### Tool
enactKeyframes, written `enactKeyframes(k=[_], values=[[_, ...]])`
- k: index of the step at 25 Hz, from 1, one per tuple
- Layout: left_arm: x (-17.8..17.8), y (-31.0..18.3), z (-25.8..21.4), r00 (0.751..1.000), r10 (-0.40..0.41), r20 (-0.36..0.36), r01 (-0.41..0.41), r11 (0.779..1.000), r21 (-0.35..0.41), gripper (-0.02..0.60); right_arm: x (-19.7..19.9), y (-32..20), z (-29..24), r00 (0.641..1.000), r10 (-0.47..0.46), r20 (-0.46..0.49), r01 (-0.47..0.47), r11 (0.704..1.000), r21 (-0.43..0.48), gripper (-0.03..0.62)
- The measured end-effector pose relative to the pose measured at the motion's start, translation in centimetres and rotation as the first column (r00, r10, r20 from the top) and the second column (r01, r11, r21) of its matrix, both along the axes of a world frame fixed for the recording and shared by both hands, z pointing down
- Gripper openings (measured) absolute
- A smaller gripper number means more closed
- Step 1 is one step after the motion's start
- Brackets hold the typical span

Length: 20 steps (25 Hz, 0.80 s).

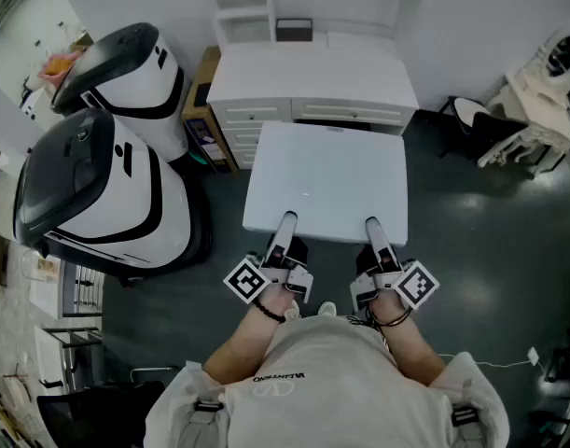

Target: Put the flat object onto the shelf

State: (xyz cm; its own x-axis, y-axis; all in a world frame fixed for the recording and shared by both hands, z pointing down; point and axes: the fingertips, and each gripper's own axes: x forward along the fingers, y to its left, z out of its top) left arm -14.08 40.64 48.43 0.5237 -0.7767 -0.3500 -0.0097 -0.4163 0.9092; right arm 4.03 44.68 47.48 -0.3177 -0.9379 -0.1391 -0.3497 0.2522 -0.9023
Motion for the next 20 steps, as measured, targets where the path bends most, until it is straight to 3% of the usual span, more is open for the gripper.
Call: enactKeyframes(k=[6, 20], values=[[-0.2, -0.2, 0.3, 1.000, 0.010, -0.014, -0.010, 1.000, -0.009, 0.341, -0.2, -0.1, 0.0, 1.000, 0.018, -0.007, -0.018, 1.000, 0.007, 0.365], [-4.6, -2.6, 1.2, 0.999, 0.037, -0.016, -0.037, 0.999, -0.017, 0.341, -4.7, -2.0, 0.8, 0.999, 0.046, -0.012, -0.046, 0.999, -0.012, 0.365]])
